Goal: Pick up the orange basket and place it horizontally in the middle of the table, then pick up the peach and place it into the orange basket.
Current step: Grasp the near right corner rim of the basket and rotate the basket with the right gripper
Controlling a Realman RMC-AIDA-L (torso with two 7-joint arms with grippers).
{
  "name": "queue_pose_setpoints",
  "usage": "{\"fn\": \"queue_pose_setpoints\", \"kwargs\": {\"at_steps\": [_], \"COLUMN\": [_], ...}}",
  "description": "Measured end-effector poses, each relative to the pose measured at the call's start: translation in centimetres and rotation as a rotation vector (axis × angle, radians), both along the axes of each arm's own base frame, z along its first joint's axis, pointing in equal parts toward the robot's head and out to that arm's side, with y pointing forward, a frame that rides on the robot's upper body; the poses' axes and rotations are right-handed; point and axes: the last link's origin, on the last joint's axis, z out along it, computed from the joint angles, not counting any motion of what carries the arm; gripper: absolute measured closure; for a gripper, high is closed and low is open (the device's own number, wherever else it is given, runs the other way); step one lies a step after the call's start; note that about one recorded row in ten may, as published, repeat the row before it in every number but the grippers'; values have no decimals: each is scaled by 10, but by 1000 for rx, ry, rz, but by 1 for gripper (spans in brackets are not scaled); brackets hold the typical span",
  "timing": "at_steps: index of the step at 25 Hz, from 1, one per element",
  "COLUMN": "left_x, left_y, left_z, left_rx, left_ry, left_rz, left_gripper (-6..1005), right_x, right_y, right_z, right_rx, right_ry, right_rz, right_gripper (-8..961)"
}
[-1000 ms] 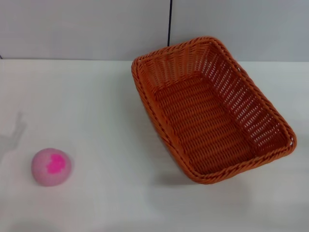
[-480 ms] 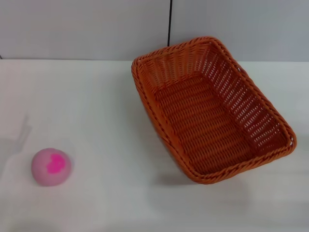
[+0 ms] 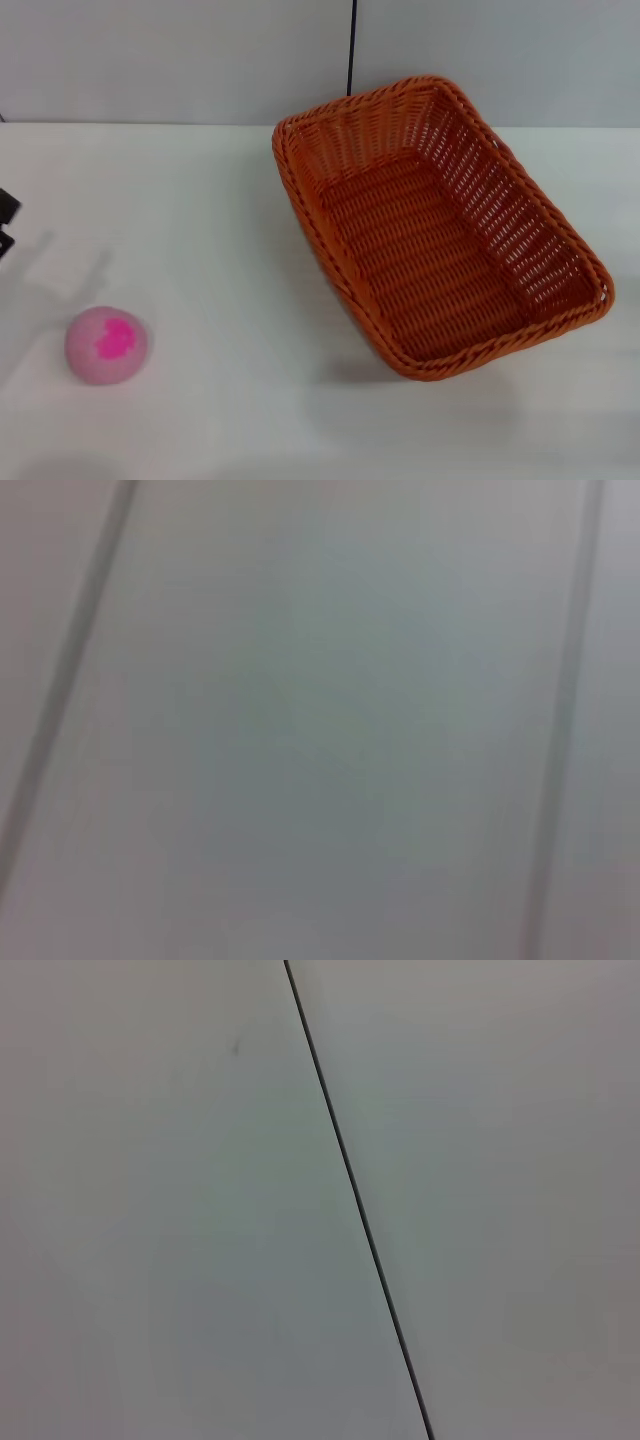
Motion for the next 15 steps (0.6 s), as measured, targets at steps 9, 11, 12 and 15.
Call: {"fn": "queue_pose_setpoints", "kwargs": {"at_steps": [9, 11, 12, 15], "left_x": [4, 0, -2, -5], "left_y": [1, 0, -1, -4], "left_z": [17, 22, 22, 21], "left_rx": [-199, -216, -199, -137], "left_ry": [52, 68, 67, 70], "left_rz": [-92, -69, -56, -23], "left_gripper": [160, 160, 160, 161], "right_x": [2, 3, 3, -3], "right_y": [-6, -12, -12, -15], "right_z": [7, 18, 18, 50], "right_rx": [6, -16, -16, -183], "right_ry": [-3, 4, 4, 6], "right_rz": [11, 60, 60, 199], "right_gripper": [222, 222, 222, 223]}}
